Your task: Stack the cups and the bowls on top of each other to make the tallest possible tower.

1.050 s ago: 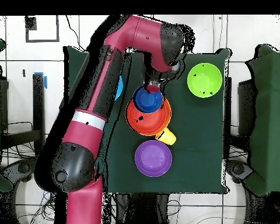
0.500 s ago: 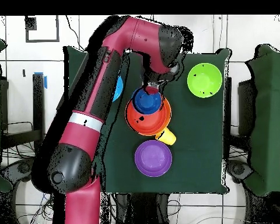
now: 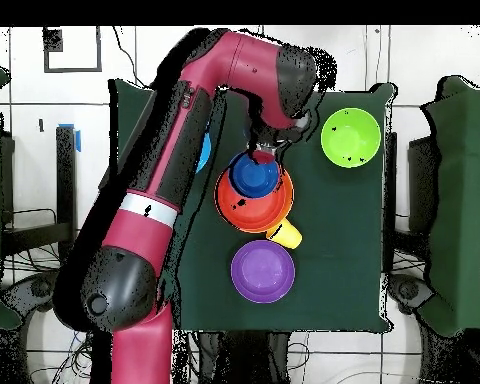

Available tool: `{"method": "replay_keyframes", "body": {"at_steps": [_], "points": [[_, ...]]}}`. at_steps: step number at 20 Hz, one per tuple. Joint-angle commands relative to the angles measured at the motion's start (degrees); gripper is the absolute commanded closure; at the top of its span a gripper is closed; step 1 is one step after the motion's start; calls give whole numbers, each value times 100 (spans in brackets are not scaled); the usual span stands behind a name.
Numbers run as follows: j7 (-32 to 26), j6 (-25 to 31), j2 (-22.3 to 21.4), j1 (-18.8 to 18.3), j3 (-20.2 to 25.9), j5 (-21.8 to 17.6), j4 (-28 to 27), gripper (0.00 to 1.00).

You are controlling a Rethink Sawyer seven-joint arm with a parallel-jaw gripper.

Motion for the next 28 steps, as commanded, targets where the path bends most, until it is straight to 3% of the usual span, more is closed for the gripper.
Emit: {"method": "replay_keyframes", "body": {"at_steps": [1,28], "points": [[-101,495,37,-4,324,-42,177,100],[-241,619,101,120,441,37,500,100]]}}
